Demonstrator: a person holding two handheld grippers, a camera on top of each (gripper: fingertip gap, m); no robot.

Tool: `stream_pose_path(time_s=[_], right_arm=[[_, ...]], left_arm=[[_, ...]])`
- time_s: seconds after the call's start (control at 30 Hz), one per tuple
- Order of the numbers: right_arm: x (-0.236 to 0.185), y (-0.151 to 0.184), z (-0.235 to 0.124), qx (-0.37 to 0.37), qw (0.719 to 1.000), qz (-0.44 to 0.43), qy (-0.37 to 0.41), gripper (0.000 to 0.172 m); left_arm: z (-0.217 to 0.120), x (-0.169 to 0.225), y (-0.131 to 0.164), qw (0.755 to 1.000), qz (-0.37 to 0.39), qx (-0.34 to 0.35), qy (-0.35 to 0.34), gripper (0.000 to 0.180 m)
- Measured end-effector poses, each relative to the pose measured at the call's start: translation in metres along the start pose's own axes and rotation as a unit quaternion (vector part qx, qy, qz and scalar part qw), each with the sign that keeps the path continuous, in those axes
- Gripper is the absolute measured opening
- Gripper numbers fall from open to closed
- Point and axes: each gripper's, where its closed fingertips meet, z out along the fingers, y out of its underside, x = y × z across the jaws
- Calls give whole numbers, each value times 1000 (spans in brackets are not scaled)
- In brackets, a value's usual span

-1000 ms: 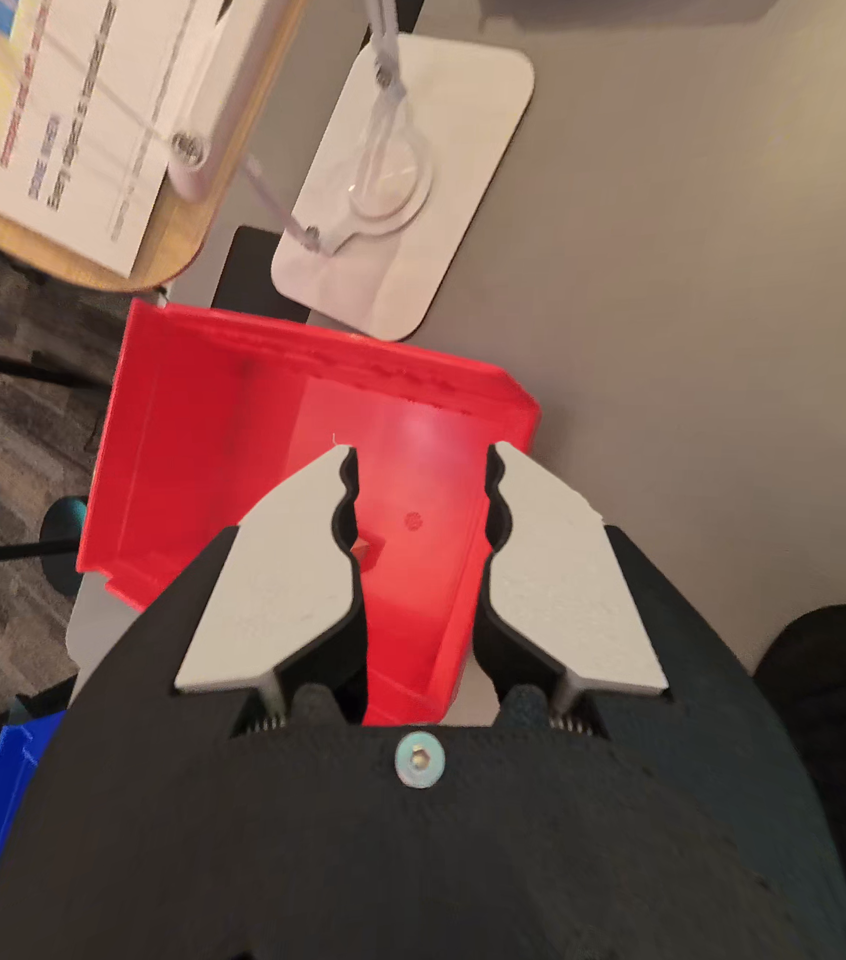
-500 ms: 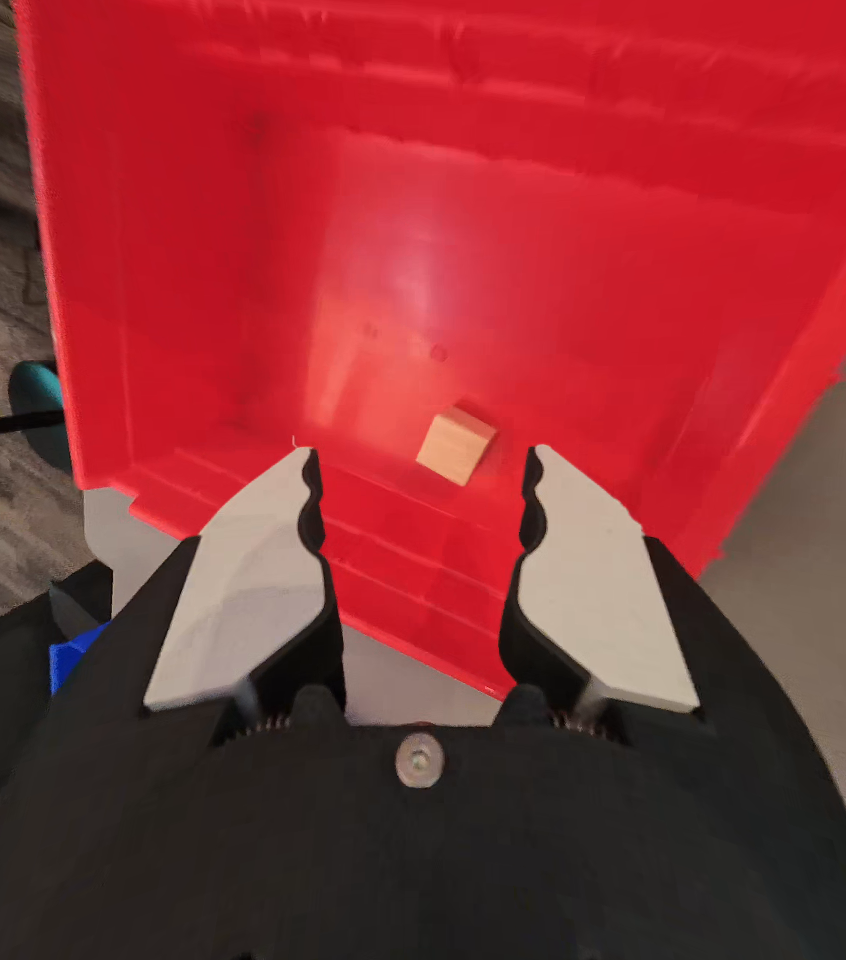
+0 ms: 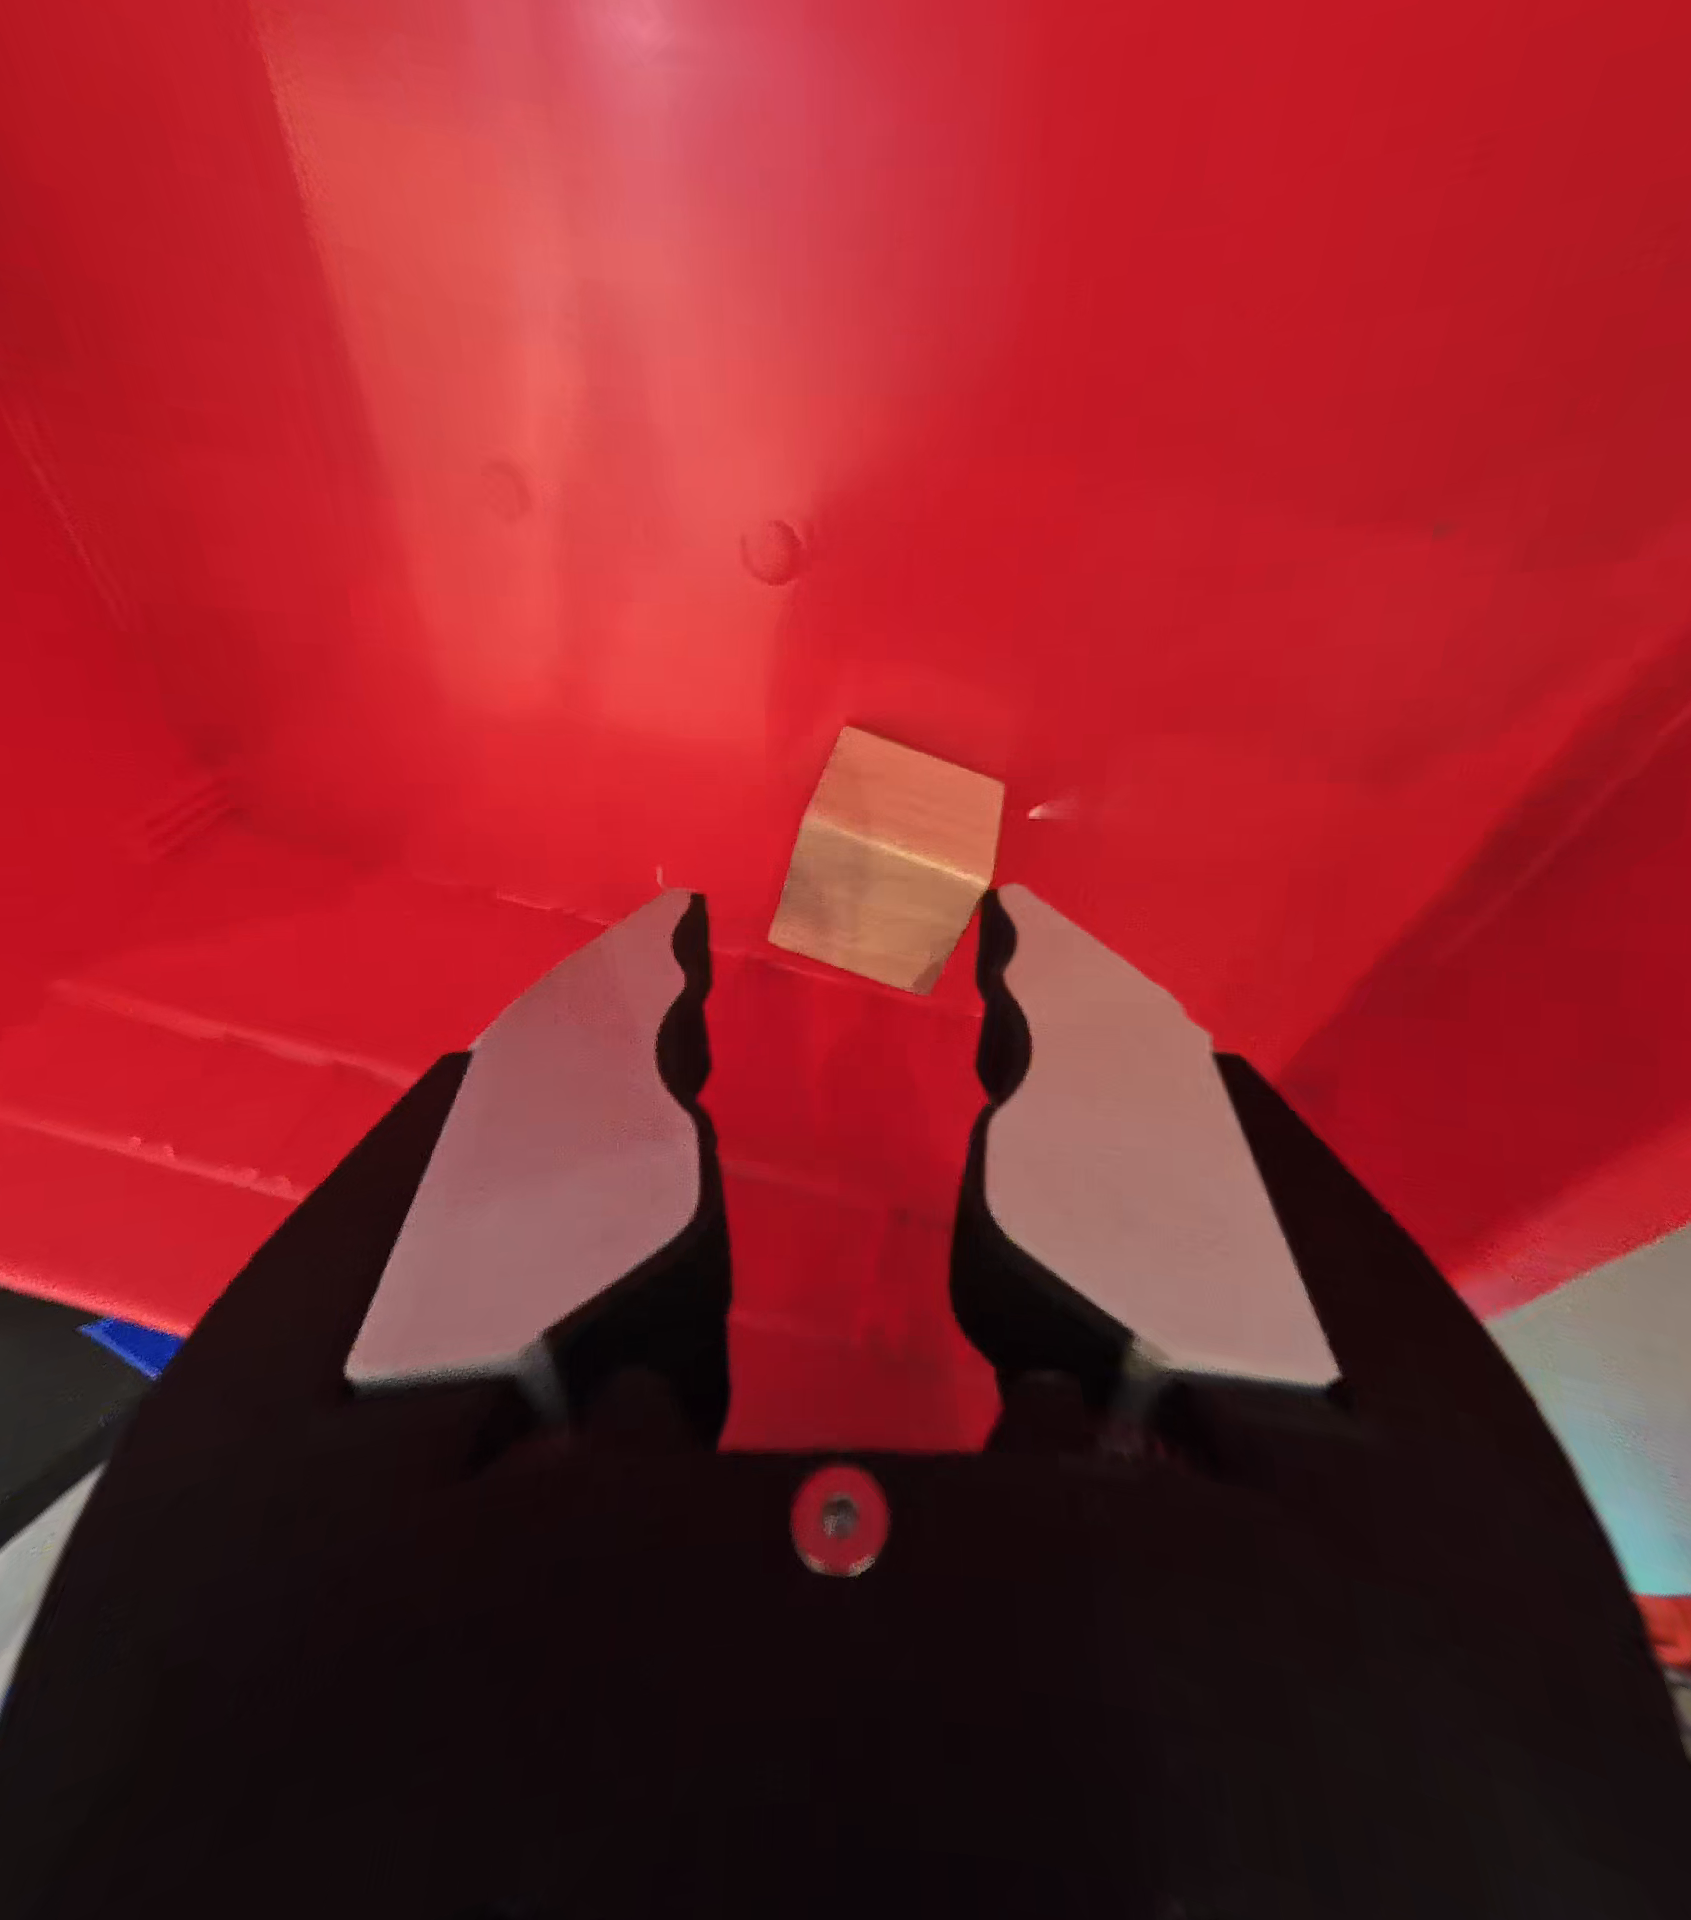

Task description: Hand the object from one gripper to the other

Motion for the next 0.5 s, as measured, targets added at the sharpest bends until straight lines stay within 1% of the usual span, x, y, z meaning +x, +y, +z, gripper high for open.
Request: stream_pose_path(time_s=[0.07,0.13,0.2,0.27,0.33,0.4,0.5], right_arm=[[-4,-3,-2,9,1000,-5,0,43],[-9,-7,-8,24,1000,-14,7,41],[-18,-16,-20,52,998,-31,11,40],[-34,-33,-39,102,993,-65,12,40],[-60,-53,-60,161,982,-95,-7,39],[-96,-76,-84,227,964,-129,-41,40],[-153,-102,-117,299,935,-165,-93,44]], left_arm=[[5,3,0,1000,6,-7,6,36],[4,4,0,1000,-10,-1,15,35],[-2,4,-4,999,-31,30,22,35],[-18,4,-5,996,-51,69,17,35],[-47,10,-13,989,-68,133,8,34],[-83,27,-28,977,-67,202,1,34],[-151,63,-64,945,-38,324,-11,34]])
